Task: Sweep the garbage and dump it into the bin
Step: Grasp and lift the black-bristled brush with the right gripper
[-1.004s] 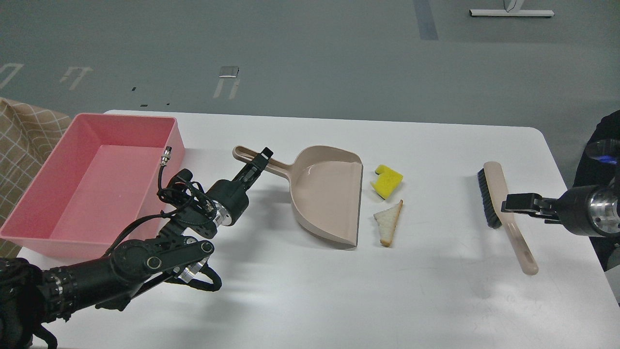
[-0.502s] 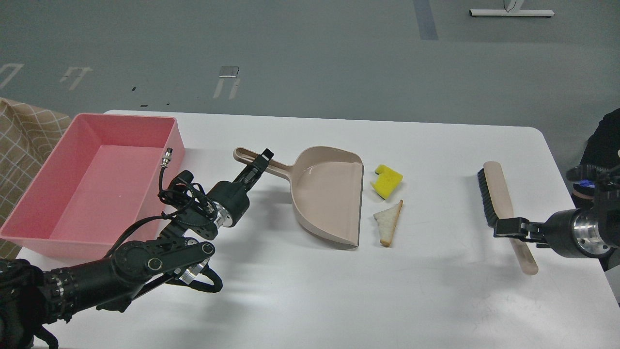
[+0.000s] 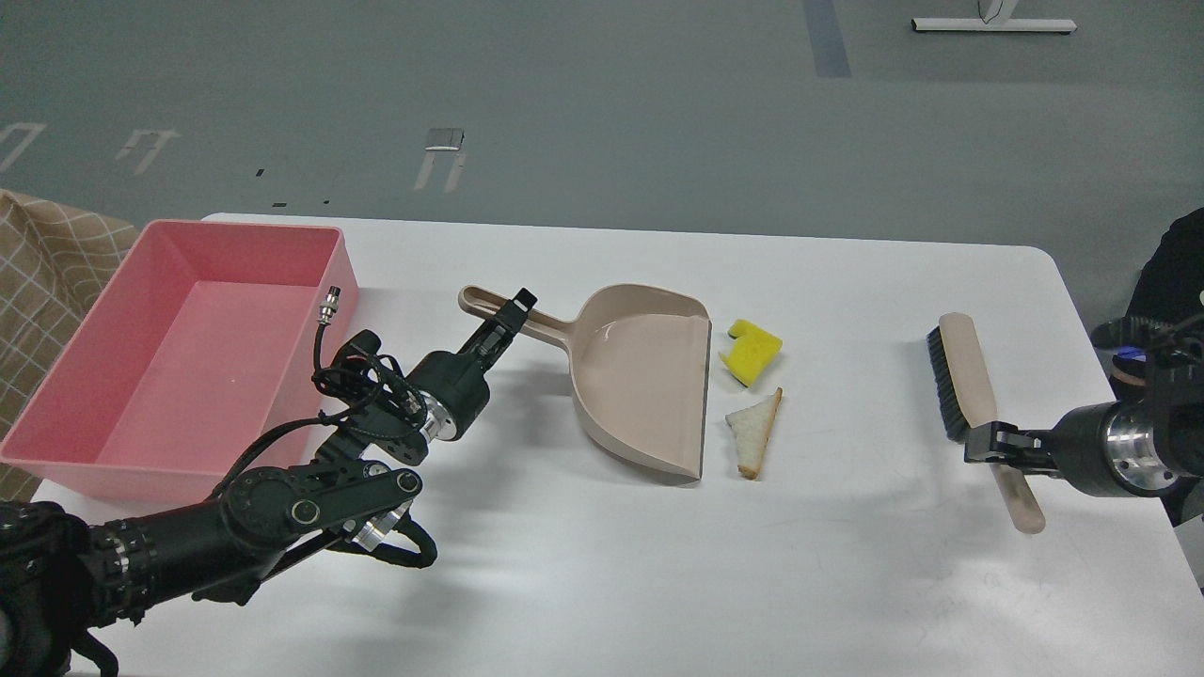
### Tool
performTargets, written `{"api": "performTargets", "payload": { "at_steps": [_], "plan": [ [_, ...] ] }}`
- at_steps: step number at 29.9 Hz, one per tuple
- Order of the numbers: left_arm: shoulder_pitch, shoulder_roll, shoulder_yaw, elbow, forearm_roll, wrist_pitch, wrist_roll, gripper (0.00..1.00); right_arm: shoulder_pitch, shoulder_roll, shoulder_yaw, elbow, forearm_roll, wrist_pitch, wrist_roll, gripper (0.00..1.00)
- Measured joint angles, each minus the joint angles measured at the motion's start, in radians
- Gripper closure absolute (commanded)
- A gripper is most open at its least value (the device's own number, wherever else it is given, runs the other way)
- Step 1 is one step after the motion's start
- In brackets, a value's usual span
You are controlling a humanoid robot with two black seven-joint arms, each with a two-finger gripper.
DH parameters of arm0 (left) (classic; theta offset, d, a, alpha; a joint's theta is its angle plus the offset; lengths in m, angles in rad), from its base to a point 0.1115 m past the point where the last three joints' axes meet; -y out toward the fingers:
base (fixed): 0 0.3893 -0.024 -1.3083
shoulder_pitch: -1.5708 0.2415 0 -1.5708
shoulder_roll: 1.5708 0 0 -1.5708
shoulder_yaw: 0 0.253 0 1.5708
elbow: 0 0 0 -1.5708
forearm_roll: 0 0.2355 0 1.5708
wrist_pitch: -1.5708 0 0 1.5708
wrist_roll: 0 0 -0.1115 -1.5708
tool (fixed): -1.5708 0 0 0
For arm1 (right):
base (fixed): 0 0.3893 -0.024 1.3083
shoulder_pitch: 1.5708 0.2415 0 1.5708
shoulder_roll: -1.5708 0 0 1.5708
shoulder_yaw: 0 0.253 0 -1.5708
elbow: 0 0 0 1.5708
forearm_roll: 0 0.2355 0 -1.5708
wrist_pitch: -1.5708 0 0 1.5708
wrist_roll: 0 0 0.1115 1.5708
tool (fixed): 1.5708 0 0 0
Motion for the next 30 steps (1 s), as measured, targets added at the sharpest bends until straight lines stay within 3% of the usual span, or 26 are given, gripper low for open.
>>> {"api": "performTargets", "payload": {
  "at_steps": [6,22,25,30],
  "plan": [
    [0.000,0.000,0.000,0.000,0.000,0.000,0.000,1.00,0.003,0.000,0.003,0.000,0.001,0.000,-0.003,1.00],
    [-0.002,0.001,0.000,0.001,0.000,0.000,0.000,1.00,0.048,0.000,0.032,0.100,0.020,0.000,-0.004,1.00],
    [-0.002,0.001,0.000,0.001,0.000,0.000,0.000,1.00,0.049,0.001,0.045,0.147,0.052,0.000,-0.026,1.00],
    [-0.002,0.001,0.000,0.001,0.000,0.000,0.000,1.00,0.045,0.004,0.048,0.183,0.099,0.000,-0.105,1.00]
  ]
}}
